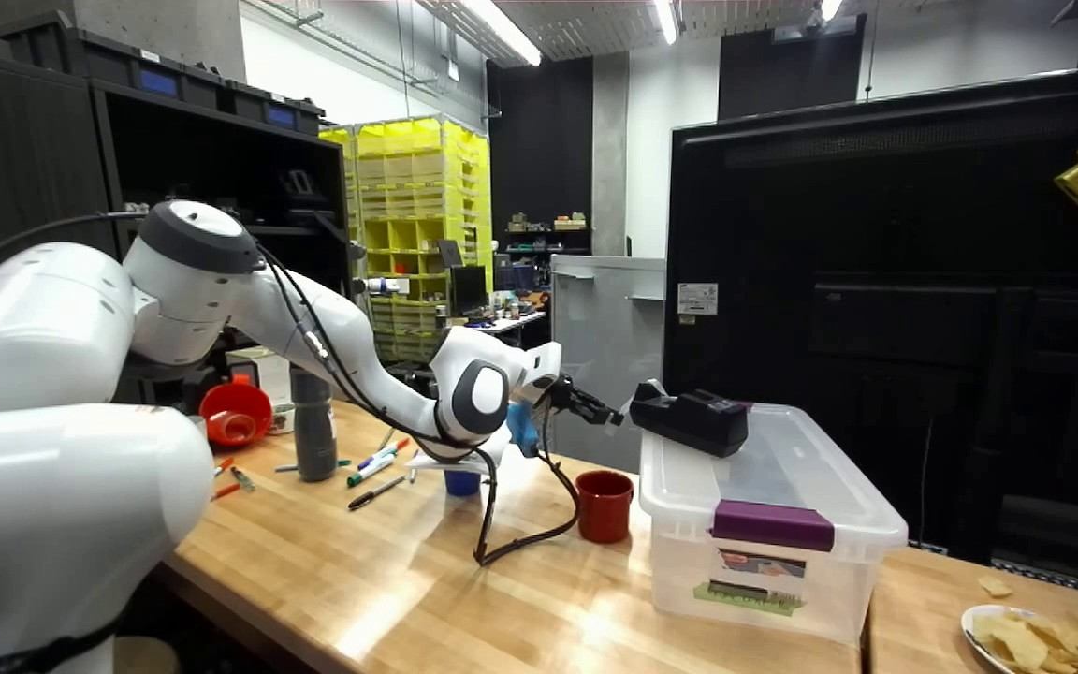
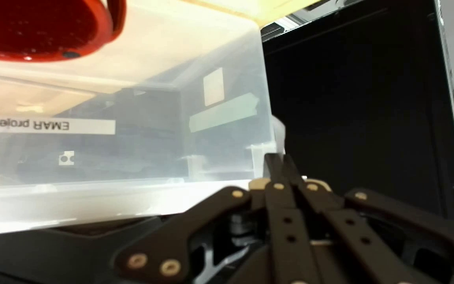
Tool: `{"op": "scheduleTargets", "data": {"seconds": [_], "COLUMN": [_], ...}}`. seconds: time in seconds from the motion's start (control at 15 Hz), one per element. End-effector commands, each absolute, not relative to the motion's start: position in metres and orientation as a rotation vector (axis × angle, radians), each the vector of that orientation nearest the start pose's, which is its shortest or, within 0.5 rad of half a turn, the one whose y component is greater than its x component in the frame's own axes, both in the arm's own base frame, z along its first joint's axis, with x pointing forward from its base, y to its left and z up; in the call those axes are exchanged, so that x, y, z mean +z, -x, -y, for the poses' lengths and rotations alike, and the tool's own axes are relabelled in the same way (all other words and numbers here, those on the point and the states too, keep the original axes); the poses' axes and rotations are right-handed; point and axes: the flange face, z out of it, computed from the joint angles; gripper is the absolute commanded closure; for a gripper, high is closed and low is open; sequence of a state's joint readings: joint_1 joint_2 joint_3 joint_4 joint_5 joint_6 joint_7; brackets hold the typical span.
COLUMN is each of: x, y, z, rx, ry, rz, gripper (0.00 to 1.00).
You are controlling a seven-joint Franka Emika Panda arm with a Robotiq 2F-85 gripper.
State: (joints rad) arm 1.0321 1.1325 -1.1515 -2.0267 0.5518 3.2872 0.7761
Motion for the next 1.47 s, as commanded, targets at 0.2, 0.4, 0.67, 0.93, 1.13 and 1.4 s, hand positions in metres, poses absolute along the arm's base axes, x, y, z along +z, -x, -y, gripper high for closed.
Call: {"op": "scheduleTargets", "data": {"seconds": [0.2,0.4,0.67,0.93,1.13,1.4], "x": [0.266,0.266,0.266,0.265,0.264,0.259], "y": [-0.642,-0.643,-0.643,-0.643,-0.643,-0.644], "z": [0.012,0.011,0.01,0.007,0.005,-0.004], "rx": [-1.803,-1.8,-1.796,-1.796,-1.797,-1.802], "ry": [2.78,2.785,2.786,2.787,2.791,2.809], "rz": [-1.162,-1.161,-1.158,-1.152,-1.142,-1.105], "gripper": [1.0,1.0,1.0,1.0,1.0,1.0]}}
